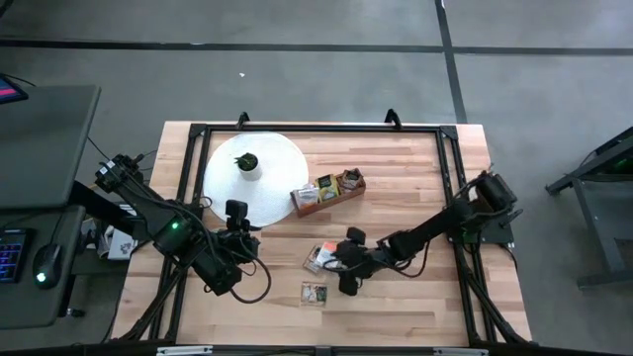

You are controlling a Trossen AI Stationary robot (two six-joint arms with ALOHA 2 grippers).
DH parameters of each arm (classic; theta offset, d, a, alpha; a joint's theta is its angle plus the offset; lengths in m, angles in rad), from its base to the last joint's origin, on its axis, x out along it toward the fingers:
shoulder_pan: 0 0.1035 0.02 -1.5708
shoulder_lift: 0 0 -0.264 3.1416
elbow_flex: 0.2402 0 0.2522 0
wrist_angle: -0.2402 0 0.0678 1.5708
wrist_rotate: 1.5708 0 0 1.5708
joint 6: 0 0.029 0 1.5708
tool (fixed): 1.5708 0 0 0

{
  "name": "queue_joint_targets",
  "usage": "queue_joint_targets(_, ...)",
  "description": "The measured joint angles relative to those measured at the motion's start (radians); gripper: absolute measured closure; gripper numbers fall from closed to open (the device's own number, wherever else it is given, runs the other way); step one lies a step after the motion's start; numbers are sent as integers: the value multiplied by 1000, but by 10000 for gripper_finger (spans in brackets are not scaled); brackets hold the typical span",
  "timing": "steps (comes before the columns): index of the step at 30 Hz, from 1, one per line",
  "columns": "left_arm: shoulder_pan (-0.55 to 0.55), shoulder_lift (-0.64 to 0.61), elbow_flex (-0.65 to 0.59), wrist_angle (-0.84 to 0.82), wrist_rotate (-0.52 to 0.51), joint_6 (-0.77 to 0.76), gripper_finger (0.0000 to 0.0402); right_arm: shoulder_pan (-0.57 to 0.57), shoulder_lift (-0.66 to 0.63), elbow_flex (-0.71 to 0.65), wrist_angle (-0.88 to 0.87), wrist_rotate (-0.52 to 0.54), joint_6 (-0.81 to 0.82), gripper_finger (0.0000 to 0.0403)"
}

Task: Pick & Place Tea
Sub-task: Put the white tea bag into the left section of the wooden organizer

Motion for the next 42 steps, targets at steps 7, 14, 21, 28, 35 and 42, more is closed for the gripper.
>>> queue_joint_targets(7, 0, 0, 0, 0, 0, 2, 244, -31, -16, 0, -182, 74, 43, 194)
queue_joint_targets(14, 0, 0, 0, 1, 0, 2, 244, -98, 11, 2, -199, 13, 54, 194)
queue_joint_targets(21, 0, 0, 1, 2, 1, -1, 244, -131, 80, 7, -152, -70, 50, 194)
queue_joint_targets(28, 0, 0, 1, 2, 4, -1, 244, -129, 111, 10, -158, -67, 83, 217)
queue_joint_targets(35, 0, 0, 1, 1, 5, -1, 244, -138, 111, 9, -164, -88, 129, 349)
queue_joint_targets(42, 0, 0, 1, 1, 6, -1, 244, -135, 104, 6, -157, -73, 192, 389)
